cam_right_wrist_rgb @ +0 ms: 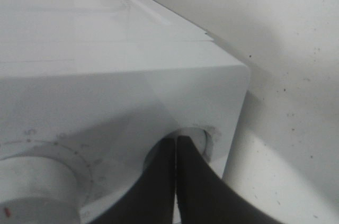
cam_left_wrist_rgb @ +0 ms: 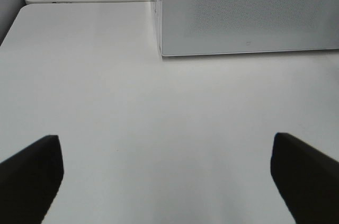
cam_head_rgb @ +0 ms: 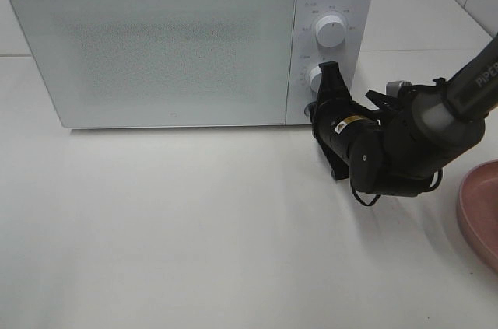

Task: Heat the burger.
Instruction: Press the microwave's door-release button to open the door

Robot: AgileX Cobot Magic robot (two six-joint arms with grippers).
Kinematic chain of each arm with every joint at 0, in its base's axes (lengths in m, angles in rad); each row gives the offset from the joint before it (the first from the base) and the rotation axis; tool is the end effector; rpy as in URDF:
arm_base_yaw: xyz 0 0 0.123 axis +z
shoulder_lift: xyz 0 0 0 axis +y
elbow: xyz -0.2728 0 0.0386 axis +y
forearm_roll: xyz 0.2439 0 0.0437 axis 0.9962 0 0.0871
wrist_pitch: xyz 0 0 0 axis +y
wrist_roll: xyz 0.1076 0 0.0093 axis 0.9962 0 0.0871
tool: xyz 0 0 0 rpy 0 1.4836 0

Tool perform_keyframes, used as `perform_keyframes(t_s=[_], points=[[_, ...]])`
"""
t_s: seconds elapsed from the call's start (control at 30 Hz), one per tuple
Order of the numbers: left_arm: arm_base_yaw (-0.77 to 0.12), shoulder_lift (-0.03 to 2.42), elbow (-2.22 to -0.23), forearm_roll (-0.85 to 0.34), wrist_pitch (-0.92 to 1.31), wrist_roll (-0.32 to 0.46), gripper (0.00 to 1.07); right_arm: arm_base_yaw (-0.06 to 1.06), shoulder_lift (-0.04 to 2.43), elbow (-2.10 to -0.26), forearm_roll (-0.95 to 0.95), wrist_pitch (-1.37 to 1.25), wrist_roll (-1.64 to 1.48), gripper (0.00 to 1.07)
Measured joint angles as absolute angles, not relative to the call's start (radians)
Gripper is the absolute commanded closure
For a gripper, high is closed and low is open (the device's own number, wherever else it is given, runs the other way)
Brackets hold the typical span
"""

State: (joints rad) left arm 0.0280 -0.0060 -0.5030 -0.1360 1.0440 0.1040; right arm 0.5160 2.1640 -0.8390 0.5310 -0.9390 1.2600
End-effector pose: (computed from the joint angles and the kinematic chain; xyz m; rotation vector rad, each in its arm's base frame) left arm 0.0158 -0.0122 0.2708 0.0821 2.0105 -0.0780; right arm 0.3506 0.1482 0.0659 1.2906 1.5828 0.9897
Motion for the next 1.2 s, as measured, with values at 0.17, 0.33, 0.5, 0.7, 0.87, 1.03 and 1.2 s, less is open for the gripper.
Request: perform_keyframes(t_s=[0.17,0.33,0.5,0.7,0.87,1.03,1.2], points=[[0.028,-0.006,-0.503,-0.136,1.044,0.104,0.07,0.516,2.165,-0.851,0.548,-0.931,1.257,1.07],[0.028,-0.006,-0.503,-0.136,1.044,0.104,0.07,0.519,2.176,-0.871,0.564,-0.931,1.252,1.07],[0.028,-0.006,-0.503,-0.136,1.044,0.104,0.07,0.521,2.178,-0.904,0.599,-0.876,1.211,1.07],[0.028,-0.006,-0.503,-0.136,1.044,0.104,0.07,0.521,2.178,-0.917,0.619,-0.842,1.199,1.07],[0.028,-0.006,-0.503,-0.136,1.044,0.104,0.07,0.521,2.178,-0.919,0.62,-0.835,1.197,1.07],[0.028,-0.006,-0.503,-0.136,1.044,0.104,0.07,0.519,2.173,-0.916,0.618,-0.823,1.203,1.07],[0.028,-0.006,-0.503,-0.136,1.044,0.104,0.07,0.517,2.172,-0.899,0.585,-0.84,1.234,1.07]])
